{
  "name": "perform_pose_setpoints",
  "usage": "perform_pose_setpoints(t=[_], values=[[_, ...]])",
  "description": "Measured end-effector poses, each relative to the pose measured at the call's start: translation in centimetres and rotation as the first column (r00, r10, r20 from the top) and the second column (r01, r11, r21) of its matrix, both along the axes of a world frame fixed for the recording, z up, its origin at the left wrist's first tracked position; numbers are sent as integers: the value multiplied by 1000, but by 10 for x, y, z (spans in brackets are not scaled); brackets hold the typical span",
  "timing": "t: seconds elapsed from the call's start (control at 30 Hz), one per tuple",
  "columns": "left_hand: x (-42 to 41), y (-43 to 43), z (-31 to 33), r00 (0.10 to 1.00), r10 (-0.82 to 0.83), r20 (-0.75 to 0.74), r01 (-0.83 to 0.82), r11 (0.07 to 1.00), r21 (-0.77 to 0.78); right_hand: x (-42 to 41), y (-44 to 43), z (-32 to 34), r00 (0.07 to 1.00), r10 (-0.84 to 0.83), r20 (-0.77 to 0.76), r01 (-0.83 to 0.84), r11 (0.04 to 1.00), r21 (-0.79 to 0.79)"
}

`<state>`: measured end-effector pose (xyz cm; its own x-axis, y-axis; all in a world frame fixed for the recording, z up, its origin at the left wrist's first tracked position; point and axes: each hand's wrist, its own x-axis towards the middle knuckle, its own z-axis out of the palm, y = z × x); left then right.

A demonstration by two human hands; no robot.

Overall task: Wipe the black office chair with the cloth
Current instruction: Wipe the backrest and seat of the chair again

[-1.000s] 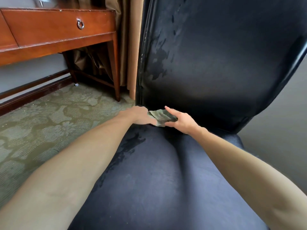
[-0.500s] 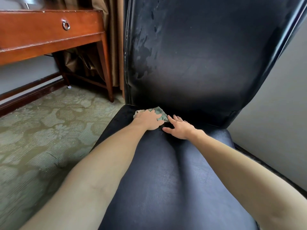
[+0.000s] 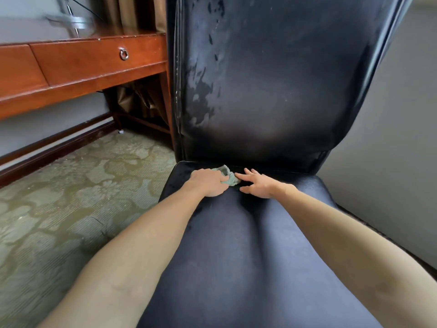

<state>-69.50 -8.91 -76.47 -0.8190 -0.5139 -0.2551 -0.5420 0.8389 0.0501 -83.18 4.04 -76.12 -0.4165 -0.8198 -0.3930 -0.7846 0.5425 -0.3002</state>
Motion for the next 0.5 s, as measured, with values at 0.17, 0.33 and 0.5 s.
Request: perform_pose_setpoints(t=[0.17, 0.33, 0.5], values=[[12, -7, 2, 999, 31, -35, -29, 997, 78, 3, 1, 7, 998, -12, -65, 11, 1000, -7], [31, -11, 17, 972, 153, -177, -156, 988, -4, 16, -4, 15, 973, 1, -231, -3, 1000, -9], [60, -23, 53, 873, 166, -459, -207, 978, -40, 38, -30, 59, 895, 7, -447, -126, 963, -237]])
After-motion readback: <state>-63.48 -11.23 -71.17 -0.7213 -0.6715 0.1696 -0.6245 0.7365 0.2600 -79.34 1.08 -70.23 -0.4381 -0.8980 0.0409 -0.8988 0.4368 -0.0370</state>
